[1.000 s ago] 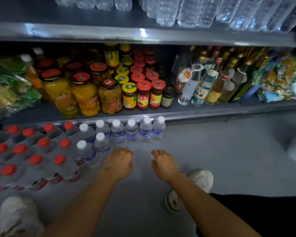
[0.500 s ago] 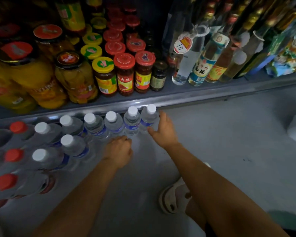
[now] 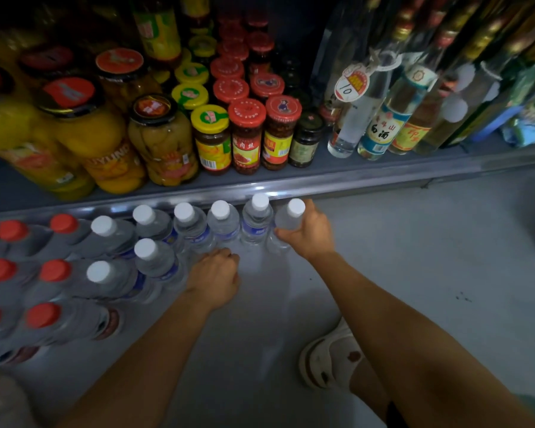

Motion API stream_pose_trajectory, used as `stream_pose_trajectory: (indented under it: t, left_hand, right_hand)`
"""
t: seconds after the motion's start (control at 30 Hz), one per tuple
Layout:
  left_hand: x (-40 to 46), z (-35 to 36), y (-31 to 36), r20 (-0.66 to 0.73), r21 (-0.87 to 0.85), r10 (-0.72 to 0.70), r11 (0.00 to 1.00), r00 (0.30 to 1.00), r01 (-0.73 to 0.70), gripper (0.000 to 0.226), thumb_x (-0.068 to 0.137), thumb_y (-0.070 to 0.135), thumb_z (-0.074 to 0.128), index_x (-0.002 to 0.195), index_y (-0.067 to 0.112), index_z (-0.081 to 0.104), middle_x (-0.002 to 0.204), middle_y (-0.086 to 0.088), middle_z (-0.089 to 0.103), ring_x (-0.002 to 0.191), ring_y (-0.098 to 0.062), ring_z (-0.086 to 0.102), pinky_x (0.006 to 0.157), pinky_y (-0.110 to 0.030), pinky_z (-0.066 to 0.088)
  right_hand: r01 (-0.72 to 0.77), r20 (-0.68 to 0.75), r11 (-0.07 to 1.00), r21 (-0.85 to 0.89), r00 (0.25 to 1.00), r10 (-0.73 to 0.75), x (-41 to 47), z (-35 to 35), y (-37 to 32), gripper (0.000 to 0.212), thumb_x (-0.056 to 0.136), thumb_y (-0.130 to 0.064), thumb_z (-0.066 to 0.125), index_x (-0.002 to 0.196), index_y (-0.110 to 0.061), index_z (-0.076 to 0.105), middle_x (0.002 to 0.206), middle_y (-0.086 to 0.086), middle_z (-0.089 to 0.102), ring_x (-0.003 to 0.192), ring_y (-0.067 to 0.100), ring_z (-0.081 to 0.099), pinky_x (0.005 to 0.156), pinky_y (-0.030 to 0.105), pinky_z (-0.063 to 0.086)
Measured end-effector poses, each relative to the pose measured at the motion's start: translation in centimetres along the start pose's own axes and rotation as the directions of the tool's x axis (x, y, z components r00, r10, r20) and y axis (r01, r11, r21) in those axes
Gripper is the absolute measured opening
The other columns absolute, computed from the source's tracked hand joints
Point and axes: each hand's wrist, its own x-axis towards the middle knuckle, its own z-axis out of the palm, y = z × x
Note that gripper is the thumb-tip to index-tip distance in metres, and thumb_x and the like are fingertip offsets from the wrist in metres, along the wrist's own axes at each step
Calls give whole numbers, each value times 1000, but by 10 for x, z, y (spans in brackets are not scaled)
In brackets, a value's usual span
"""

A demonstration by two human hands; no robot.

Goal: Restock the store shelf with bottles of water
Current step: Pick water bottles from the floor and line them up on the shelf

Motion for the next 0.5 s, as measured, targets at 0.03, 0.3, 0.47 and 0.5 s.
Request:
stream_pose_trajectory:
  t: [0.03, 0.3, 0.47, 0.5]
  left_hand:
    - [-5, -5, 0, -10, 8, 4, 1000, 1000, -4, 25, 91, 22, 46, 110, 11, 57, 117, -6, 56, 112, -26, 51, 90, -36, 44]
    - [-56, -75, 5, -180, 32, 40, 999, 983, -35, 24, 93, 23, 45, 109, 11, 58, 118, -8, 56, 110, -26, 51, 89, -36, 45]
    - [-91, -144, 6, -354, 119, 69, 993, 933, -28, 25, 93, 27, 44, 109, 13, 58, 115, -6, 56, 113, -24, 49, 86, -33, 40]
    - [-98, -158, 5, -396, 130, 73, 991, 915, -23, 26, 93, 28, 45, 109, 14, 59, 116, -6, 56, 114, -24, 49, 86, -32, 39]
  right_hand:
    - [-1, -3, 1000, -16, 1000, 1, -8, -5, -3, 65, 67, -37, 83, 117, -9, 52, 113, 11, 64, 105, 31, 60, 81, 35, 47]
    - [75, -76, 990, -122, 994, -84, -71, -69, -56, 53, 65, -46, 76, 104, -14, 58, 98, 8, 69, 95, 30, 63, 70, 31, 46]
    - [165, -203, 974, -154, 960, -195, -93, -128, -122, 58, 63, -62, 72, 98, -17, 61, 93, 5, 69, 92, 28, 64, 70, 33, 50]
    - [186, -219, 972, -147, 952, -215, -96, -139, -137, 58, 62, -64, 72, 97, -19, 62, 91, 4, 69, 90, 26, 64, 70, 34, 51]
